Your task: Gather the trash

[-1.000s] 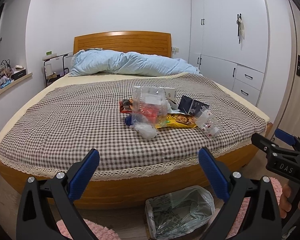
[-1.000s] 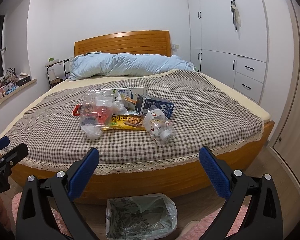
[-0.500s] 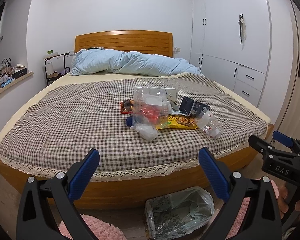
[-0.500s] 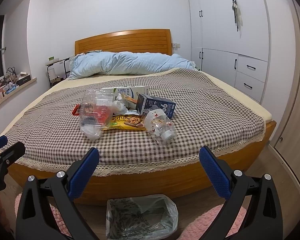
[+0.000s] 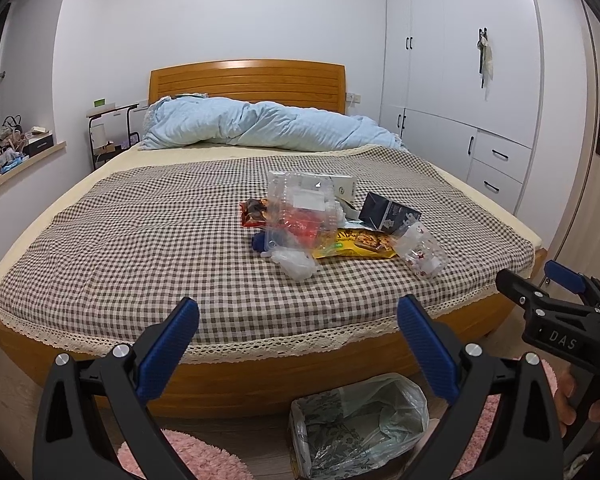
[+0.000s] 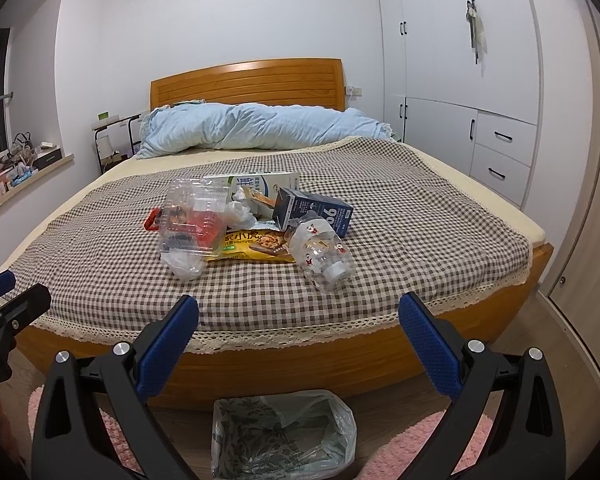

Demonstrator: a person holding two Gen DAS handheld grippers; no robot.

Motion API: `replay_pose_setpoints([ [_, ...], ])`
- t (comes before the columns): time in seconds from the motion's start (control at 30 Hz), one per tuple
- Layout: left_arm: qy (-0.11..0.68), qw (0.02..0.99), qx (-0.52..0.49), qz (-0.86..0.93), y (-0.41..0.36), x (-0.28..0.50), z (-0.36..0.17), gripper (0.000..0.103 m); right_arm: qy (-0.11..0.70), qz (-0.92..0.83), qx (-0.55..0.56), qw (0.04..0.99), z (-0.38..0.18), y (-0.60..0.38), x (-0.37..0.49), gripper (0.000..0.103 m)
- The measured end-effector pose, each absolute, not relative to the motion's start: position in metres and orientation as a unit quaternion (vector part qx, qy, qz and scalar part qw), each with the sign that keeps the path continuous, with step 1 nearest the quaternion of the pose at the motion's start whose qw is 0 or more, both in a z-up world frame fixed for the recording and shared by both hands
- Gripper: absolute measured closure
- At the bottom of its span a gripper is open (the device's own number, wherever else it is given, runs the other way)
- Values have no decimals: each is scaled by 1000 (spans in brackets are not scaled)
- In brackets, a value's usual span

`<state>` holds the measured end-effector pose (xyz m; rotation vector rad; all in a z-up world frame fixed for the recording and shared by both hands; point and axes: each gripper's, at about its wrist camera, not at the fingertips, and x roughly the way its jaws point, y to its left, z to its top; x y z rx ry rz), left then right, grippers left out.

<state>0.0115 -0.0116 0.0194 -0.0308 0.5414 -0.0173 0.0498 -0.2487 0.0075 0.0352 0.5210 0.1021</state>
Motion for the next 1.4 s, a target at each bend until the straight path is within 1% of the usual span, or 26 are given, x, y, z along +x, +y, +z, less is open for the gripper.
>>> replay_pose_setpoints([
  [0.67, 269, 963, -14, -12, -14, 13, 18, 7, 257, 48, 18, 965, 6, -250, 52, 6],
  [1.1, 278, 961, -9, -16, -19, 29, 13, 7, 261, 38, 21, 964, -3, -256, 67, 6],
  [1.4, 287, 958, -5, -17, -19, 46, 6, 7, 253, 31, -9, 967, -8, -268, 87, 6],
])
